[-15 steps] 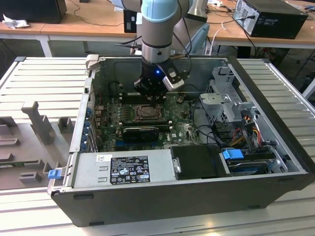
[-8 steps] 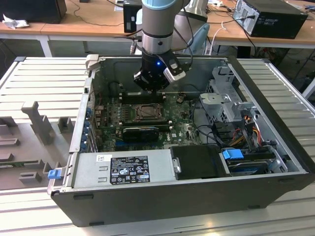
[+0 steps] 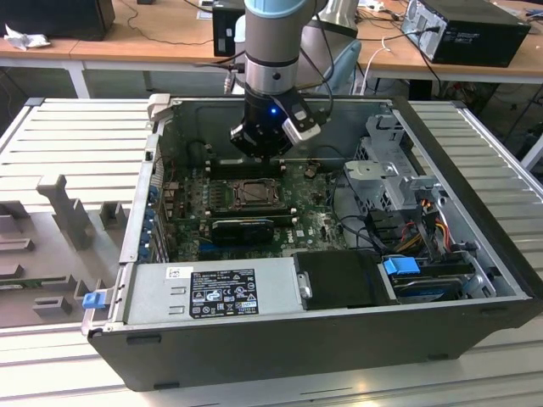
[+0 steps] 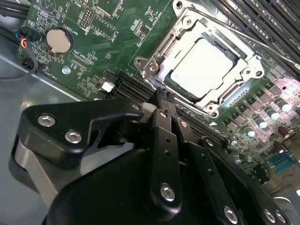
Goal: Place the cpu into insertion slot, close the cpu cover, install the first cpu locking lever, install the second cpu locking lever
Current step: 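Install the first cpu locking lever, then install the second cpu locking lever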
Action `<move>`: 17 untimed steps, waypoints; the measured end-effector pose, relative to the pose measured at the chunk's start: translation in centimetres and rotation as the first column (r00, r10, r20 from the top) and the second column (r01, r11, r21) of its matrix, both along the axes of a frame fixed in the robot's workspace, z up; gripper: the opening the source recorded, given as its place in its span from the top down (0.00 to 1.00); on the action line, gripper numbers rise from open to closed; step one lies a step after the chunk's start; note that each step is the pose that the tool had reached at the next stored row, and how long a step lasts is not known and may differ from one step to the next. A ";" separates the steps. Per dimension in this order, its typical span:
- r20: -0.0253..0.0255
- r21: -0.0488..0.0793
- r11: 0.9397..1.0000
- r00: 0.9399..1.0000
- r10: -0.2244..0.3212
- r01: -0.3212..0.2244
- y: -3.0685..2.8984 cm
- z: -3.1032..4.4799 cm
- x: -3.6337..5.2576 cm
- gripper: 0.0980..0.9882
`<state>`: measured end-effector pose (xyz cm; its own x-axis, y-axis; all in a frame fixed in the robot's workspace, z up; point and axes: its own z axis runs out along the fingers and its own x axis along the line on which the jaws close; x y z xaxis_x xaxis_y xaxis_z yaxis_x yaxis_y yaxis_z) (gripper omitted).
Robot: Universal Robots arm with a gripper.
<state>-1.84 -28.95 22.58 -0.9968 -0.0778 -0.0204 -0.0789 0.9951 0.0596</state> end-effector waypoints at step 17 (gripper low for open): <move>0.000 0.000 1.000 1.000 0.000 0.000 -1.79 1.29 0.00 0.99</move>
